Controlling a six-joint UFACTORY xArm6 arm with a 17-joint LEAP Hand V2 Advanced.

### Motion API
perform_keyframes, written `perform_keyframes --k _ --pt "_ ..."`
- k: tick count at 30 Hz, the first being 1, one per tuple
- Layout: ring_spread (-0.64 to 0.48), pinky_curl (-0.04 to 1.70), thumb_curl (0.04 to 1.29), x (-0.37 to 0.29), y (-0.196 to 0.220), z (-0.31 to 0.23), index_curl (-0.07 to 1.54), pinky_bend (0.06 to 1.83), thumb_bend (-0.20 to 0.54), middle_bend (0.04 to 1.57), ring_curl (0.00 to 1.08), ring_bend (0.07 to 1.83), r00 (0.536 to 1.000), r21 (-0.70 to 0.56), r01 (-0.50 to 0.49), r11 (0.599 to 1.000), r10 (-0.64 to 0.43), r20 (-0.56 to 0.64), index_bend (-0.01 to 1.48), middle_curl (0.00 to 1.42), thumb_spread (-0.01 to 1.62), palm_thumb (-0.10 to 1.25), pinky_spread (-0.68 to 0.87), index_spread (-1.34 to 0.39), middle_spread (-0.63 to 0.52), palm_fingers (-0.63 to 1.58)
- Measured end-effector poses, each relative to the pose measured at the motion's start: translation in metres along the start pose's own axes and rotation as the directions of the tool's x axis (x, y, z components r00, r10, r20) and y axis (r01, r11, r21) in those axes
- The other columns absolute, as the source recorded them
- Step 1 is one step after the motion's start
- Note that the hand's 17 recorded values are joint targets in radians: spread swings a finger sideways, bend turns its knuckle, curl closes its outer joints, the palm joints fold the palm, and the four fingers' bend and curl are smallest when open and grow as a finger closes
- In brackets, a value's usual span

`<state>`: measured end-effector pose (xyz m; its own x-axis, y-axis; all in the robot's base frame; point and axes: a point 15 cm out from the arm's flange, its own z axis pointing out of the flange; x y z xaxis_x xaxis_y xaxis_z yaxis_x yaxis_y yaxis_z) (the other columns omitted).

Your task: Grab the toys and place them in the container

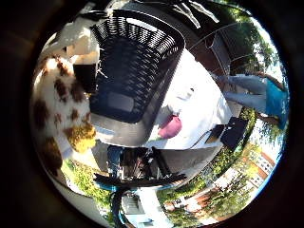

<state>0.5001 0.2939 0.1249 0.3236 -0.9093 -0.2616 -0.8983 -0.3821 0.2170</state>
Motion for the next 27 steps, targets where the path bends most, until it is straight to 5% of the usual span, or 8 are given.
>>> perform_keyframes --k 8,13,20,27 --pt "0.27 0.50 0.58 0.030 0.008 -0.012 0.04 1.03 -0.027 0.18 0.38 0.62 0.975 -0.015 0.220 0.975 -0.220 0.021 0.60 0.52 1.09 0.86 0.43 -0.47 0.04 -0.16" --pt "0.29 0.42 0.57 0.065 0.027 -0.053 0.08 0.91 -0.029 0.13 0.33 0.52 0.981 -0.009 0.189 0.982 -0.188 0.047 0.43 0.42 1.06 0.86 0.47 -0.47 0.06 -0.11" --pt "0.30 0.34 0.56 0.111 0.097 -0.151 0.15 0.76 -0.028 0.14 0.31 0.44 0.989 -0.003 0.122 0.992 -0.121 0.090 0.35 0.35 1.06 0.85 0.48 -0.46 0.06 -0.07" --pt "0.29 0.29 0.55 0.182 0.166 -0.203 0.20 0.65 -0.025 0.16 0.30 0.38 0.992 -0.015 0.124 0.992 -0.124 0.012 0.32 0.32 1.07 0.85 0.47 -0.42 0.05 -0.01"
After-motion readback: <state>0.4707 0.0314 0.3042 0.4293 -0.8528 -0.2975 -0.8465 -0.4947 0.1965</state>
